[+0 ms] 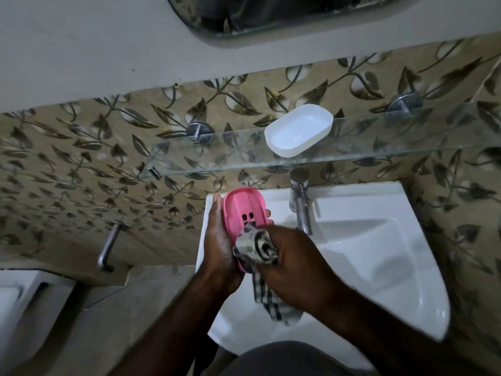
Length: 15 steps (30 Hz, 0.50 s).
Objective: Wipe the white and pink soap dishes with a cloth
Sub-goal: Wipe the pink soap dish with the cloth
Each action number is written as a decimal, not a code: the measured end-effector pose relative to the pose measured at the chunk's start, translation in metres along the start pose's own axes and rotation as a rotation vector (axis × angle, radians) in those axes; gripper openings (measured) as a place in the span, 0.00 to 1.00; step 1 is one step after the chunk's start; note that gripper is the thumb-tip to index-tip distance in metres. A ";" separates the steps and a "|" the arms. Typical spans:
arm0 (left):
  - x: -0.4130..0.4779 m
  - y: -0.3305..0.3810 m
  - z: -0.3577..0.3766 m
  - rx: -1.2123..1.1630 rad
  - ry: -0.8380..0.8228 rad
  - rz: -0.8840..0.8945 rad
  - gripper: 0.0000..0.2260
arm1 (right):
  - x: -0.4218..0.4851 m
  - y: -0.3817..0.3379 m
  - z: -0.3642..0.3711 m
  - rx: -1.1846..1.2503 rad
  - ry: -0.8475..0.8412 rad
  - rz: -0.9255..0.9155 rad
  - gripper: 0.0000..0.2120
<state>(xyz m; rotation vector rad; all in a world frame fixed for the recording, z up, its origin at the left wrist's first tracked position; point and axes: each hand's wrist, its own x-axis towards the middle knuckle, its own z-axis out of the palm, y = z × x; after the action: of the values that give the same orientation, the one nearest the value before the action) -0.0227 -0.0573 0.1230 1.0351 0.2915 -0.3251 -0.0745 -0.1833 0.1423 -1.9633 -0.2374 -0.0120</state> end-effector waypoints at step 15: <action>0.009 0.003 -0.007 0.003 -0.077 -0.019 0.36 | -0.004 0.011 0.001 0.013 -0.069 0.066 0.14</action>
<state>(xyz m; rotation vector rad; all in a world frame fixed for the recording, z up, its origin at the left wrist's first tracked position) -0.0141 -0.0512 0.1186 1.0206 0.2318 -0.3822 -0.0767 -0.1866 0.1316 -1.9595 -0.2167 0.1004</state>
